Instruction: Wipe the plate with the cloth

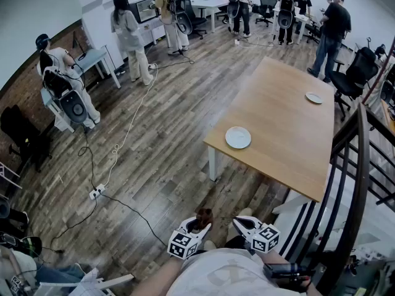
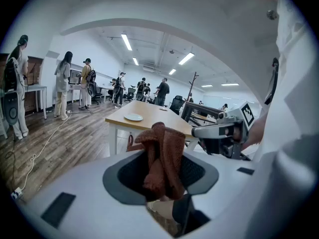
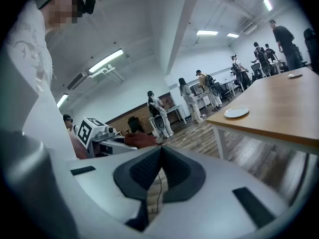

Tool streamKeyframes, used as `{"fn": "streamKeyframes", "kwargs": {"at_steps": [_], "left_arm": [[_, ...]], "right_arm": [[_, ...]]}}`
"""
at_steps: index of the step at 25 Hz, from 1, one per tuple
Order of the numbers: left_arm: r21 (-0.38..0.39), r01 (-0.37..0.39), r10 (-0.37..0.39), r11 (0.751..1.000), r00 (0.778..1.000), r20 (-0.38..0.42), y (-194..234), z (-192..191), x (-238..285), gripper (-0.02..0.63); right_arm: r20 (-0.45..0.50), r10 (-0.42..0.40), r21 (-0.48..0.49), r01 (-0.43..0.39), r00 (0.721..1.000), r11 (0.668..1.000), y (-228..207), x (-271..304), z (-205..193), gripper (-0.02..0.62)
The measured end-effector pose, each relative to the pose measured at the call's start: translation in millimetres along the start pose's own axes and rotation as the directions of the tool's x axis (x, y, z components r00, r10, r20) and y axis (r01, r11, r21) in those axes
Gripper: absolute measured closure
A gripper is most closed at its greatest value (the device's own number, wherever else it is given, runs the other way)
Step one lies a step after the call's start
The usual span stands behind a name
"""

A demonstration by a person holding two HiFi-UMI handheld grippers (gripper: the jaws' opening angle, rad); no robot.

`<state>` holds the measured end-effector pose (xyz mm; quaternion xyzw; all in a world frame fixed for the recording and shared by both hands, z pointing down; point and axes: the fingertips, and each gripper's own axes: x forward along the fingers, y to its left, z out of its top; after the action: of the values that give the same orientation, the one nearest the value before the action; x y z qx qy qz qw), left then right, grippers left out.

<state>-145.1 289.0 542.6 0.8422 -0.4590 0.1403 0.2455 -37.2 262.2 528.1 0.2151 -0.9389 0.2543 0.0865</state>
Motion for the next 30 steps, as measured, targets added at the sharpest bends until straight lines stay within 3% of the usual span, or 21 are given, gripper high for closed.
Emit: {"fn": "streamKeyframes", "kwargs": {"at_steps": [15,30], "left_arm": [[0.010,0.034,-0.034,0.999,0.999,0.009,3,11,4,0.437],[-0.022,0.019,-0.019,1.000,1.000,-0.002,36,11,15,0.437]], "right_arm": [[0.022,-0.063,-0.030,0.064,0.998,0.998,-4,-1,12,0.582],[-0.005,-0.075,-0.019,0.075,0.997,0.997,-29,32,17,0.583]]}}
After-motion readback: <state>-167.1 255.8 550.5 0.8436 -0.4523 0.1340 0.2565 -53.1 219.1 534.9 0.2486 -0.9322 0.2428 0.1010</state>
